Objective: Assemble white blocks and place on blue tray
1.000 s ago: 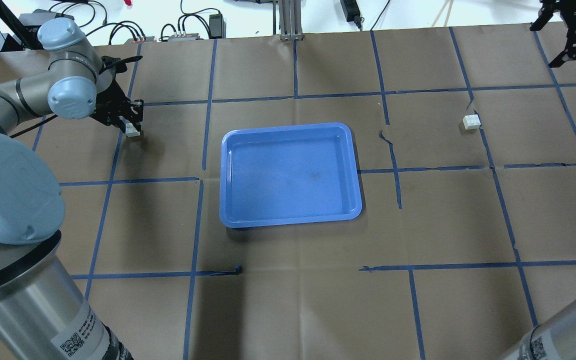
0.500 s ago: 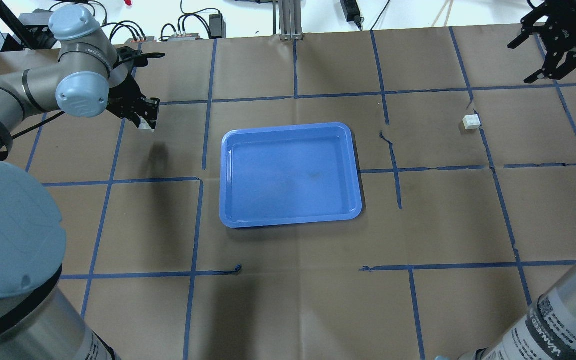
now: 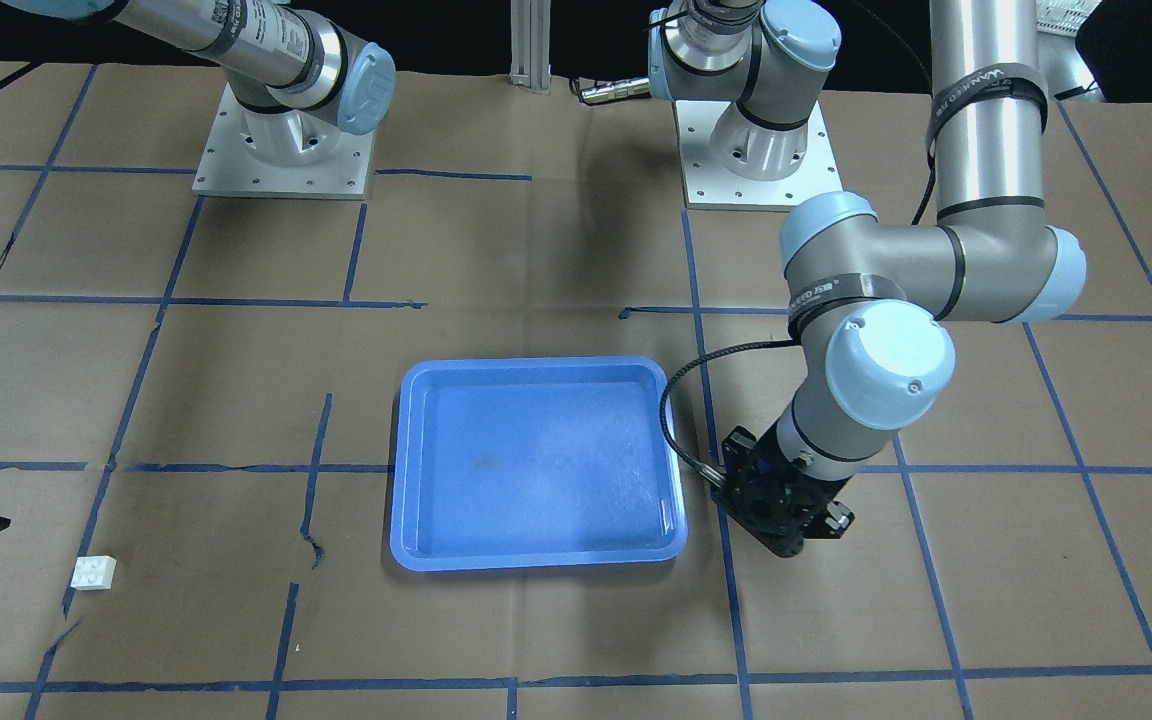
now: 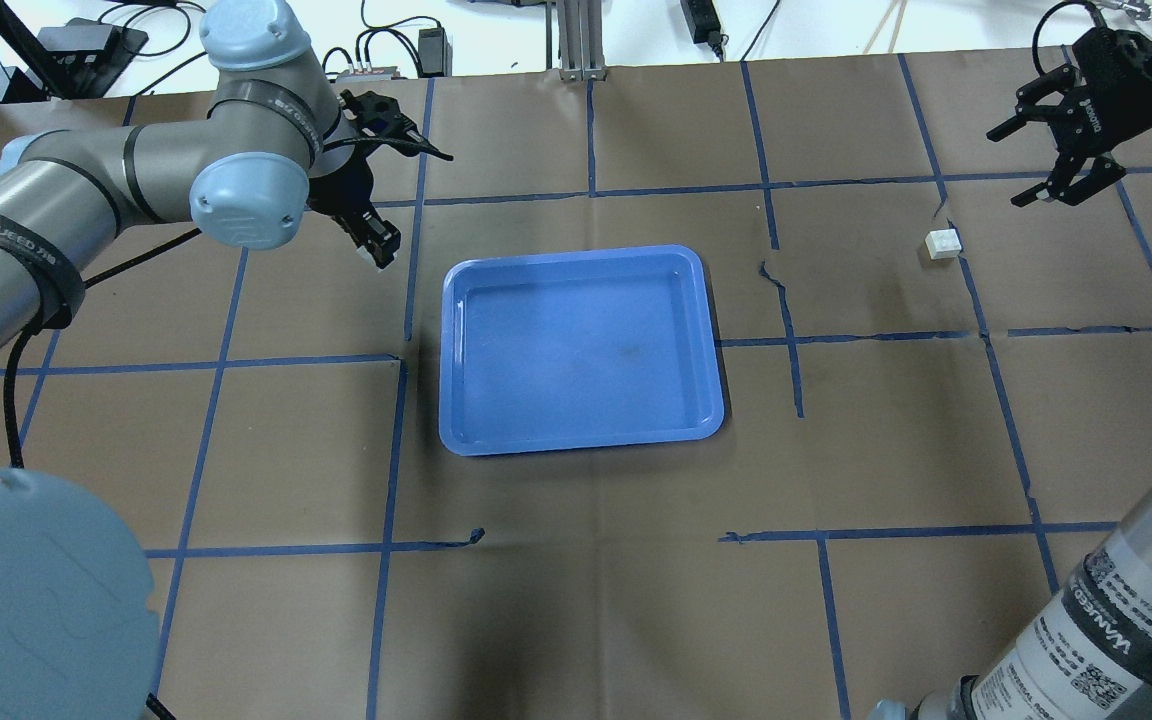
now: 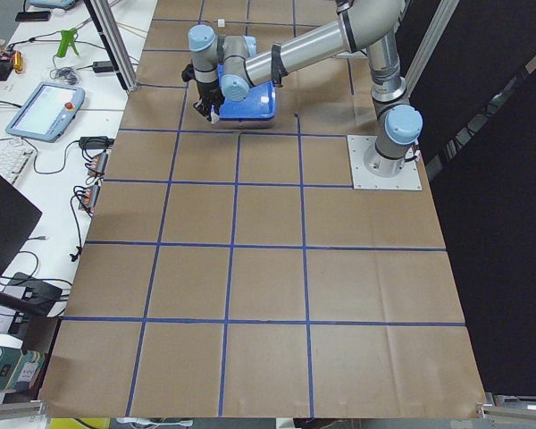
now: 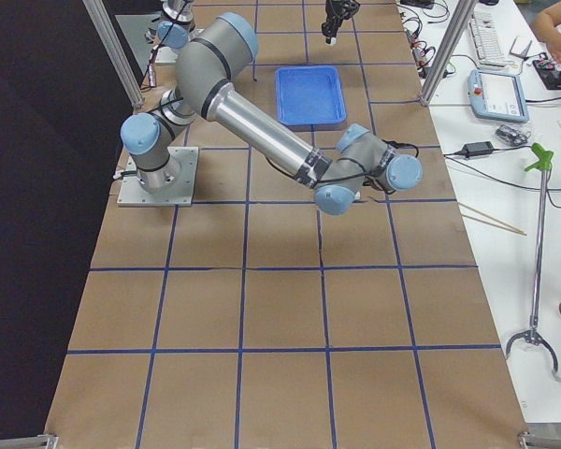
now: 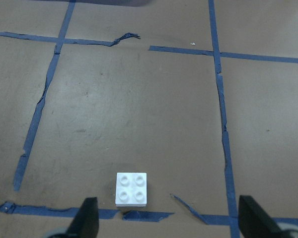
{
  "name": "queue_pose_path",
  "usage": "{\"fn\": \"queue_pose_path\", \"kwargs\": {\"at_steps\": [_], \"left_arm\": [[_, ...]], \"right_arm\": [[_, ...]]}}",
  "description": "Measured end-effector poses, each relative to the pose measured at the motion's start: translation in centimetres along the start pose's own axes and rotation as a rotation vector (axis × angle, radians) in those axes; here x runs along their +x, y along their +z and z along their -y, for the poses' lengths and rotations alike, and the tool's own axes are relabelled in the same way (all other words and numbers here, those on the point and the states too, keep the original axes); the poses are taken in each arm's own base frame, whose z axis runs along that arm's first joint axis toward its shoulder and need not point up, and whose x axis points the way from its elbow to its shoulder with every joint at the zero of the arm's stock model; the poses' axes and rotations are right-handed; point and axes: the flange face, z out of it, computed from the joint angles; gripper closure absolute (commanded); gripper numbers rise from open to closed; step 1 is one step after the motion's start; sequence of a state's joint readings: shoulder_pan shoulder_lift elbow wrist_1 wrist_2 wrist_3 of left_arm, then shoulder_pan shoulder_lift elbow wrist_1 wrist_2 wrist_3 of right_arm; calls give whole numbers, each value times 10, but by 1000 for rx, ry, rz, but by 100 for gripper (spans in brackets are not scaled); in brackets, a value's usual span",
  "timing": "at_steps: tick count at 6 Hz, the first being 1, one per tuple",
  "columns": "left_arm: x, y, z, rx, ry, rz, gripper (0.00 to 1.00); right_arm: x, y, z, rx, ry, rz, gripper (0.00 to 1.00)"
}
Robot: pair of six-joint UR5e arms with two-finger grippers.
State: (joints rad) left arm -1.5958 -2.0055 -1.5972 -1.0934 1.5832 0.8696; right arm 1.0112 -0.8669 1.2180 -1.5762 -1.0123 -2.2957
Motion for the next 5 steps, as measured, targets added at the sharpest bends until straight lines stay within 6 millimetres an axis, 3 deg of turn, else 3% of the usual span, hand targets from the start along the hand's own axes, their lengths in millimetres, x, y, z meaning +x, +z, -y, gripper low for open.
{"fn": "queue_pose_path", "kwargs": {"at_steps": [2, 5], "left_arm": [[69, 4, 36, 1, 375, -9, 81], [138, 41, 76, -7, 637, -1, 82]], "right_arm": [[-19, 38, -31, 114, 23, -6, 0], [-28, 66, -46, 153, -11, -3, 0]]}}
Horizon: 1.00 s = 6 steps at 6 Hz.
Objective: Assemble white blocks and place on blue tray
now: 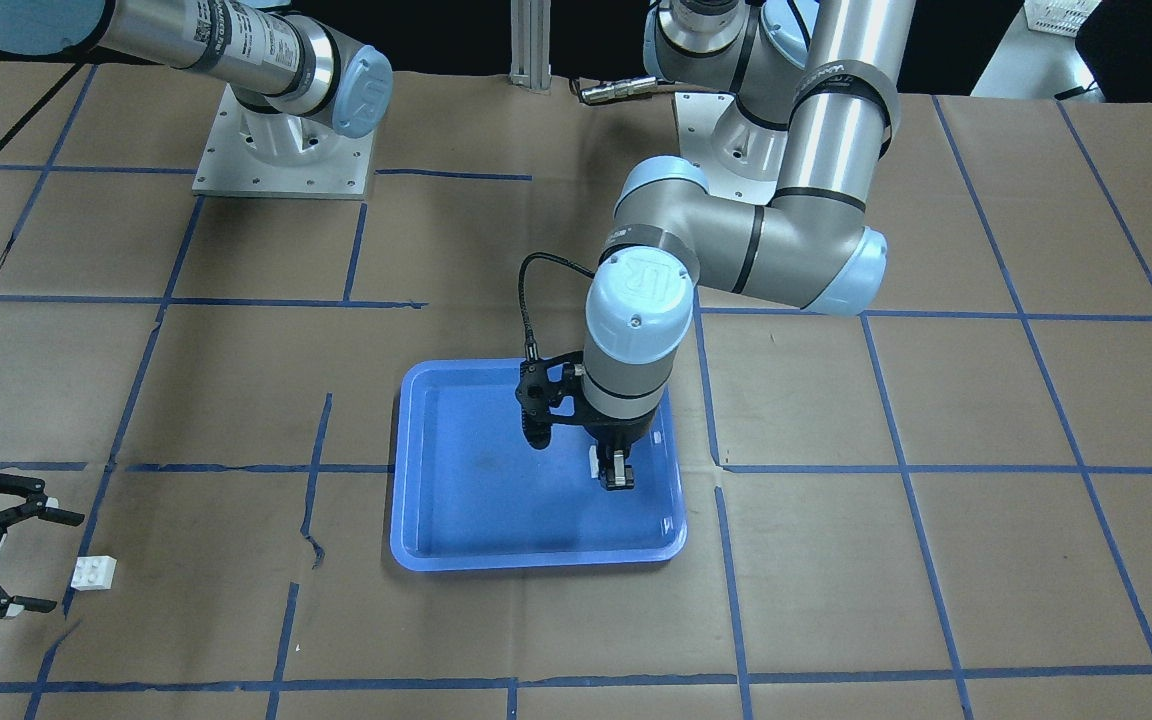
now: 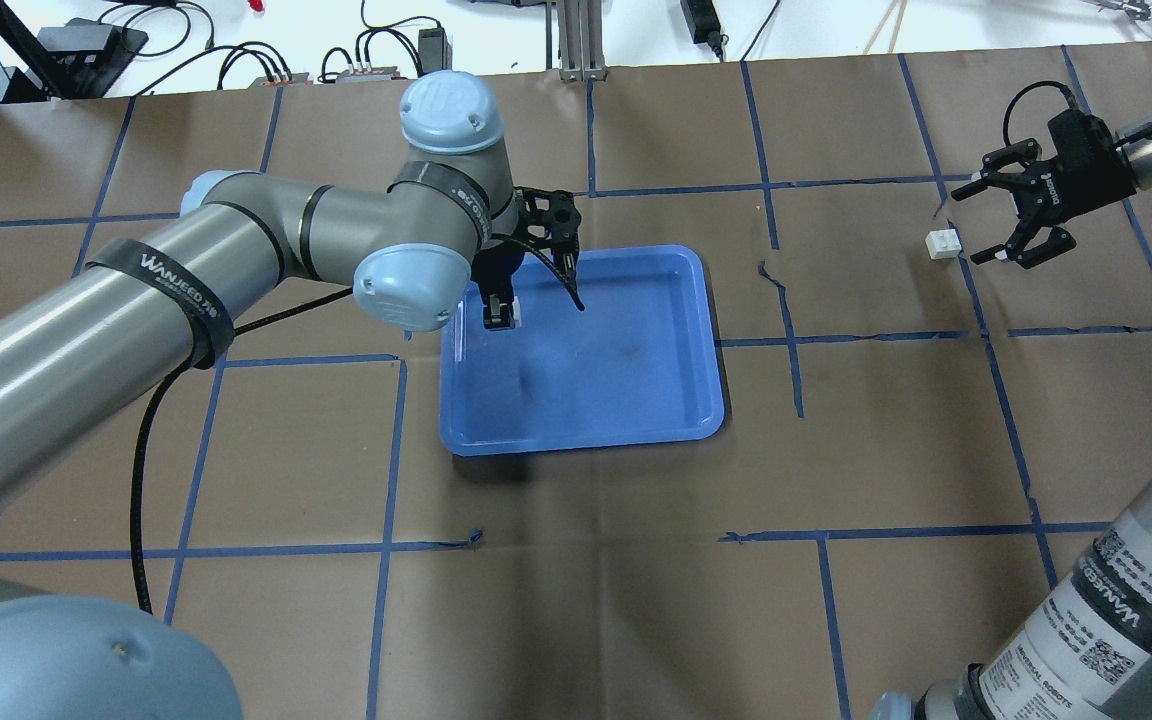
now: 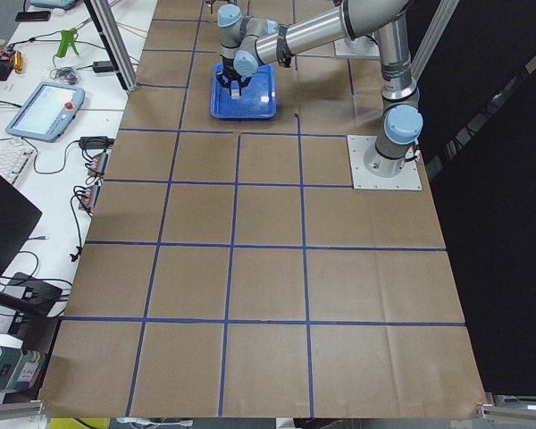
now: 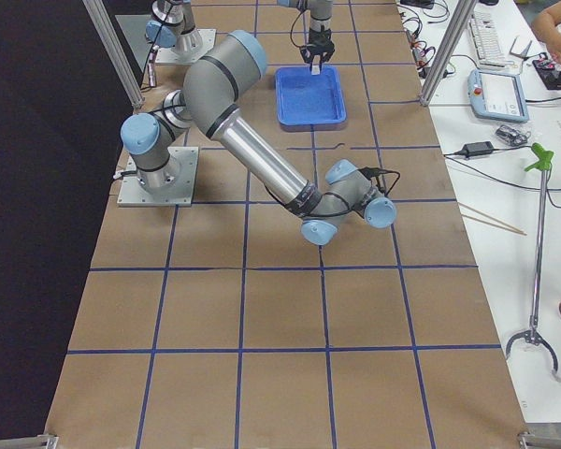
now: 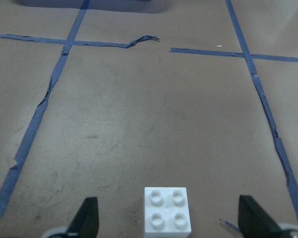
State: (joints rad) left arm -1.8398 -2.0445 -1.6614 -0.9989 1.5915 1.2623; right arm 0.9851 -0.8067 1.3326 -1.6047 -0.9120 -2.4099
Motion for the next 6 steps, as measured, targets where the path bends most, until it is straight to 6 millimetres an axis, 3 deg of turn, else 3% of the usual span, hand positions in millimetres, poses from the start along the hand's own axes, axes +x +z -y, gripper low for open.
{"fn": "queue_pose_path", "kwargs": {"at_steps": [2, 3, 4, 5, 6], "left_arm": [[-3, 26, 23, 13, 46, 50, 82], [5, 34, 36, 10, 69, 50, 82], [14, 36, 48, 2, 92, 52, 39], [16, 37, 53, -5, 102, 56, 3], [16, 41, 54, -10, 104, 53, 2]], "right_arm": [[-1, 11, -11, 4, 5, 8, 0], [-2, 13, -13, 5, 10, 13, 1], [-4, 16, -14, 8, 16, 18, 13], [-5, 18, -15, 10, 19, 21, 27], [-6, 18, -15, 9, 19, 23, 42]]}}
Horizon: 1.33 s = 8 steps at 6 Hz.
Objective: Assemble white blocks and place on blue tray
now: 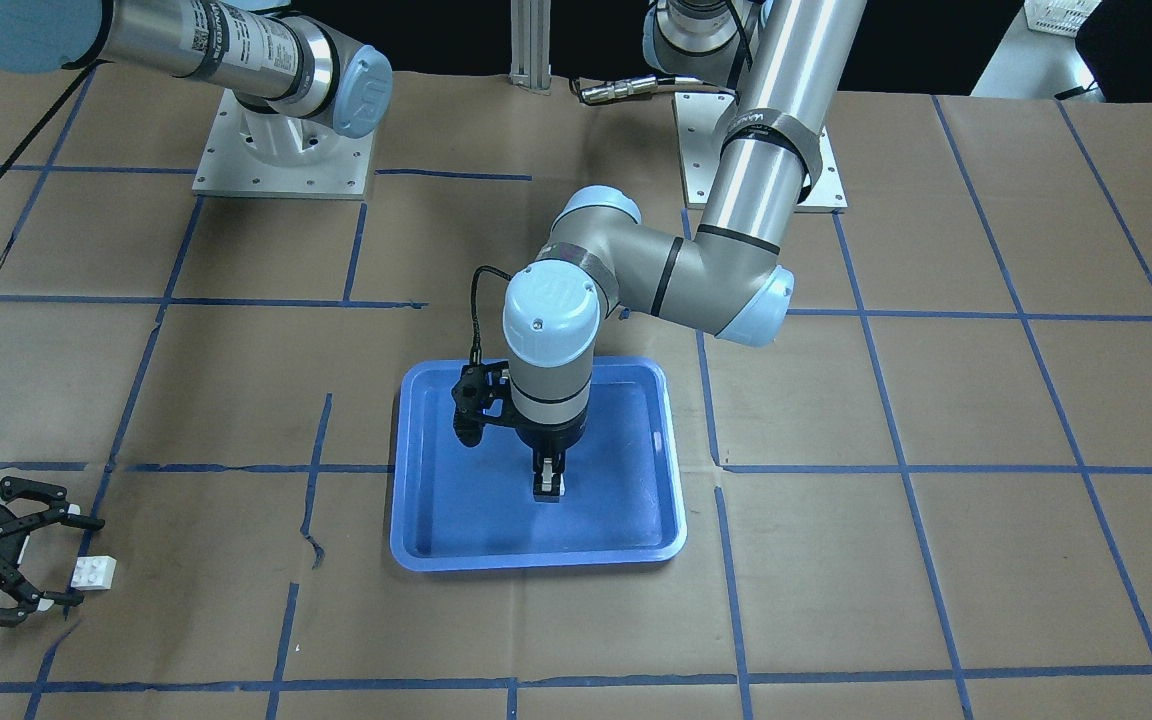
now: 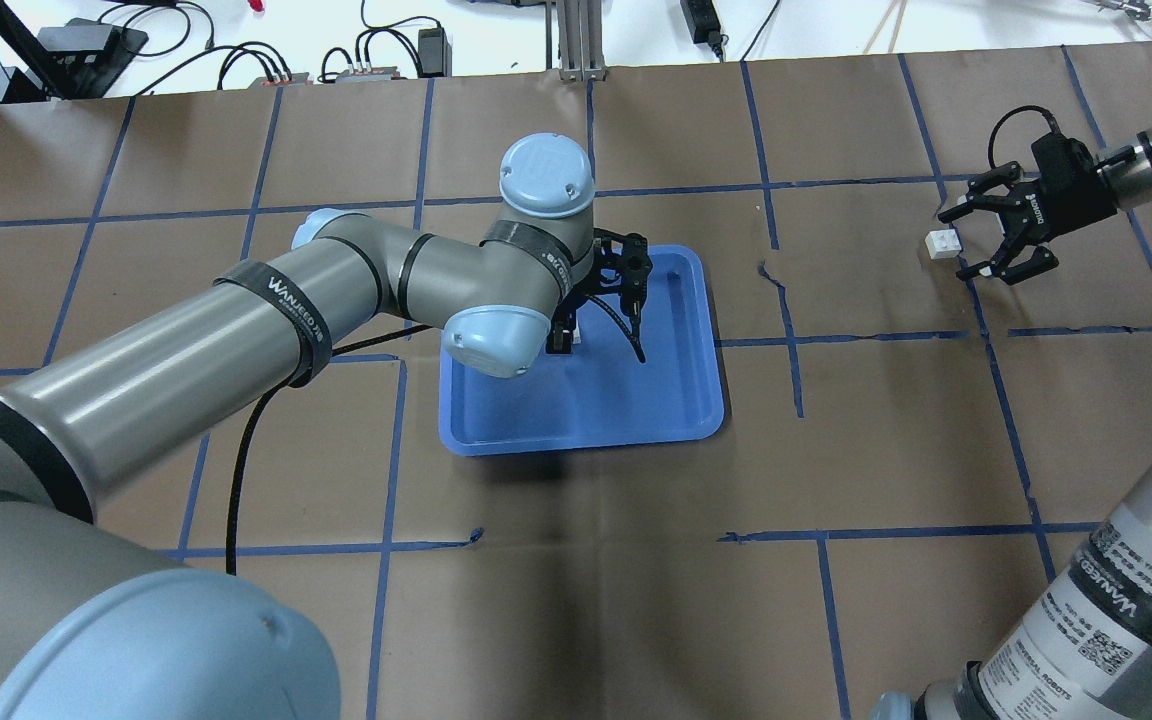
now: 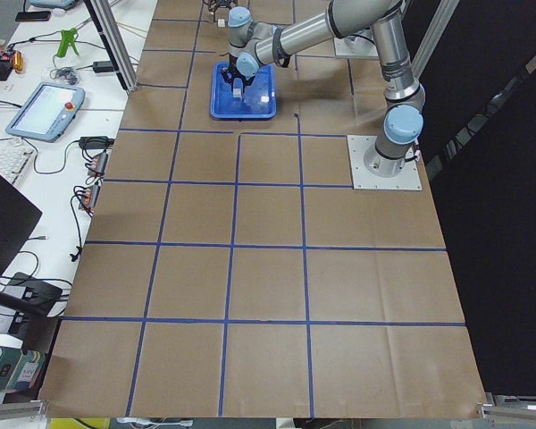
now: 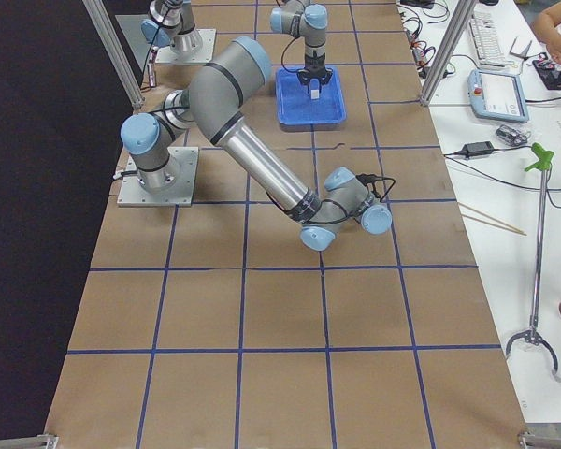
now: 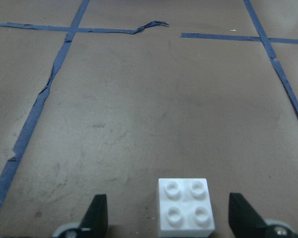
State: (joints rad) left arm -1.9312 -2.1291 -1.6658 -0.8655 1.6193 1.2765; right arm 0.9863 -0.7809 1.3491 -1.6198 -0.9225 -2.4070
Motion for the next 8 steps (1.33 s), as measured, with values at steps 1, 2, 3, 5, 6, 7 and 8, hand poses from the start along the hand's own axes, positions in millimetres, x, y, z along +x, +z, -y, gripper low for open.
{"fn": "queue_pose_path", "kwargs": {"at_steps": [1, 2, 3, 5, 6, 7, 8], "left_arm": [[0, 2, 0, -3, 0, -3, 2], [-1, -6, 0, 0, -2, 10, 2], [-4, -24, -2, 8, -15, 36, 2], [-10, -80, -23, 33, -138, 79, 3], [-9, -120, -39, 35, -221, 77, 3], [-2, -157, -60, 13, -279, 22, 3], [7, -181, -80, -11, -322, -28, 3]], "right_arm": [[0, 0, 0, -2, -1, 2, 55], [0, -1, 0, -4, -4, 2, 62], [0, -1, 0, -5, -6, 2, 67], [1, -7, 5, -12, -6, -3, 67], [2, -14, 12, -19, -5, -9, 67], [3, -26, 29, -30, -3, -20, 67], [3, -43, 57, -44, -4, -32, 67]]}}
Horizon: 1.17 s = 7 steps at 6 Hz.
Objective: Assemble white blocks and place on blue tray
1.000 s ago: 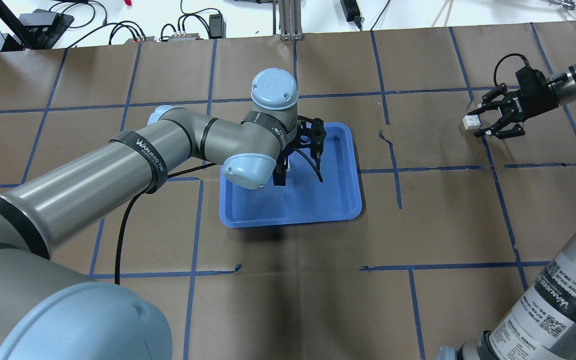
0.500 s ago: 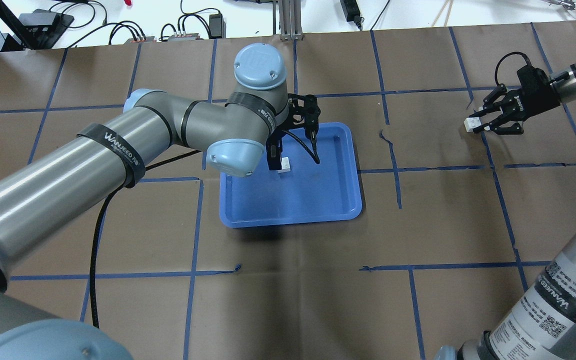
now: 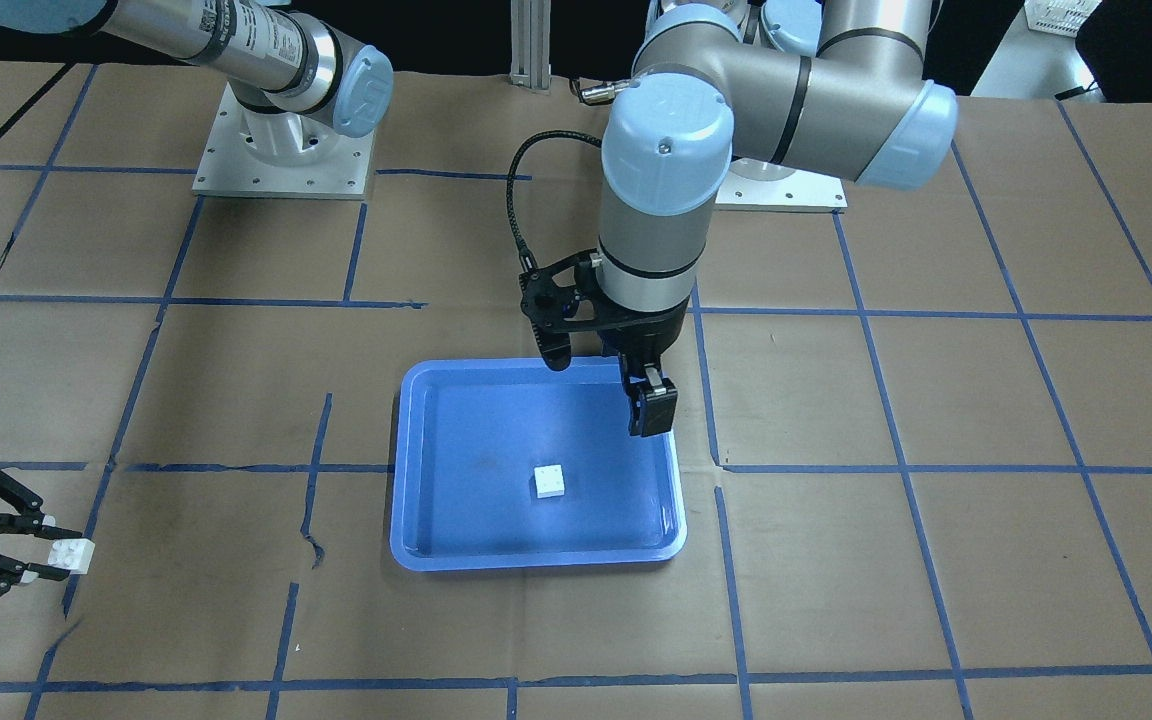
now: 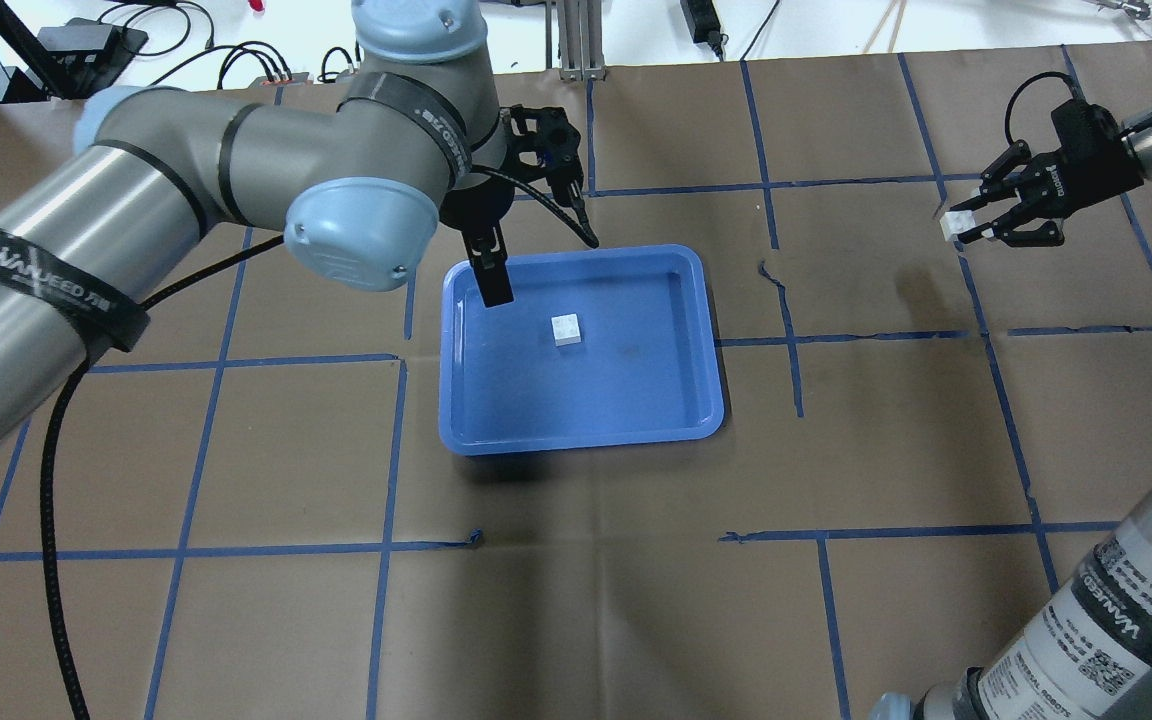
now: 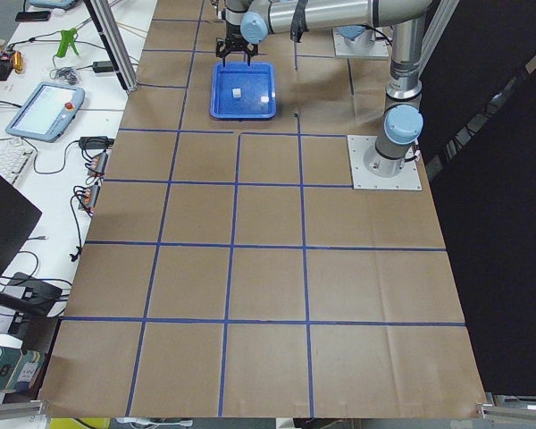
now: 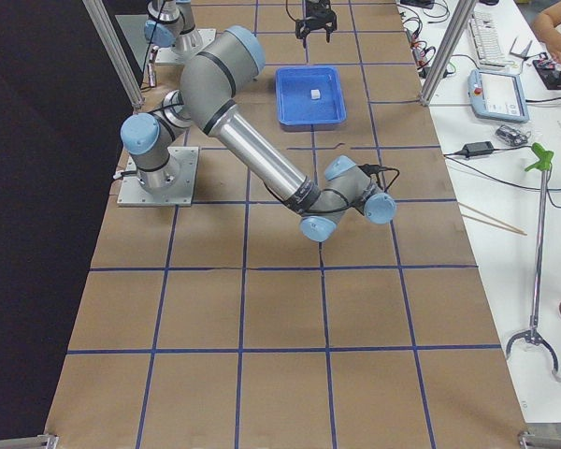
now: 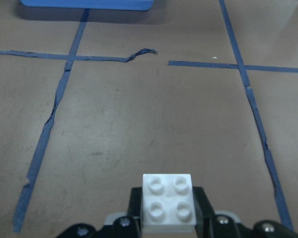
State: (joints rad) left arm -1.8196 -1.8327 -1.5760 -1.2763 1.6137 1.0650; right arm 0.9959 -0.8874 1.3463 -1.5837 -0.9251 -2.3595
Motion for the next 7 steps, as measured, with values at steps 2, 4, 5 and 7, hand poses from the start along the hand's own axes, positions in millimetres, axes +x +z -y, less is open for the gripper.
{"fn": "queue_pose_path", "kwargs": {"at_steps": [2, 4, 5, 7], "left_arm": [[-4, -41, -54, -22, -219, -19, 2], [10, -80, -85, -25, -584, -10, 2], [21, -95, -96, -33, -778, -13, 2], [28, -116, -120, -38, -1084, -29, 1]], "right_arm": [[-9, -24, 66, 0, -10, 13, 67], [-32, -3, 117, 18, -31, 51, 66], [-42, 19, 139, 29, -52, 72, 66], [-46, 68, 172, 62, -54, 61, 66]]}}
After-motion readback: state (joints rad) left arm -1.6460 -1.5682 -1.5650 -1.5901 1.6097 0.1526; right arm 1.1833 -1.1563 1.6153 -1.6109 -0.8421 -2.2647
